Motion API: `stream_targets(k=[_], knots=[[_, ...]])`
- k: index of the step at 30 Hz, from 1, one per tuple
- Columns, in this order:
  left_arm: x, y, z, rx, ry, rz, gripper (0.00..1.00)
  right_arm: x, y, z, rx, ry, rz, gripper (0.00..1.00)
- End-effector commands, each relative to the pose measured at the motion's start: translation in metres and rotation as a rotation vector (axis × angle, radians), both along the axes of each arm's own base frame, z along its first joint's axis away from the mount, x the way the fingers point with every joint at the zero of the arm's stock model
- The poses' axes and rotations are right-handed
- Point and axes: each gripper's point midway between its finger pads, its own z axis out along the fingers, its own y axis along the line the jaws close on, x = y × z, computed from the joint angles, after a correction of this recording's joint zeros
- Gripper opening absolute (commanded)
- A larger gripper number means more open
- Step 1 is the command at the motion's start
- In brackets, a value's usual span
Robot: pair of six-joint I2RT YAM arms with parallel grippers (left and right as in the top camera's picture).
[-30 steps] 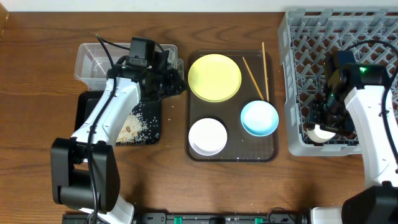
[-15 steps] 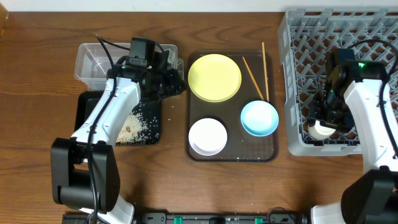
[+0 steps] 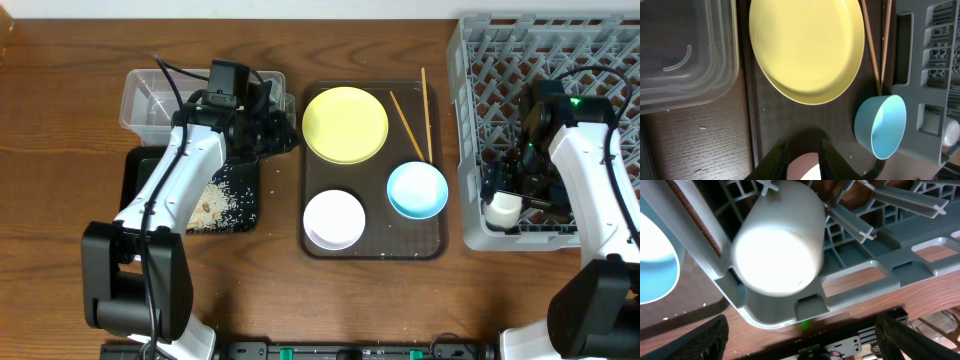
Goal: Sort waste into correct bins and load items into the dishwasher rack
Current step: 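Place white cup upside down in dish rack with right gripper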
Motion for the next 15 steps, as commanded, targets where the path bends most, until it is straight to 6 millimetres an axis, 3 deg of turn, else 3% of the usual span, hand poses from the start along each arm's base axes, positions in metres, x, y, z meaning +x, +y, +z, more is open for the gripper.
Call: stream_targets(k=[1,7,11,15], knots=[[0.001,0.001,0.003,0.011,-0.014,-0.001,0.24,0.004,-0.002,0.001,-0.002,-0.012,-0.004,0.95],[0.003,0.001,0.015,0.033,-0.08,-0.067,0.24,0.038,0.014,0.048,0.091,-0.173,0.062,0.96],[-0.003,0.002,0.041,0.049,-0.154,-0.101,0.24,0.067,0.056,0.089,0.253,-0.346,0.216,0.96],[-0.015,0.018,0.06,0.132,-0.182,-0.06,0.24,0.084,0.099,0.104,0.335,-0.447,0.325,0.89]])
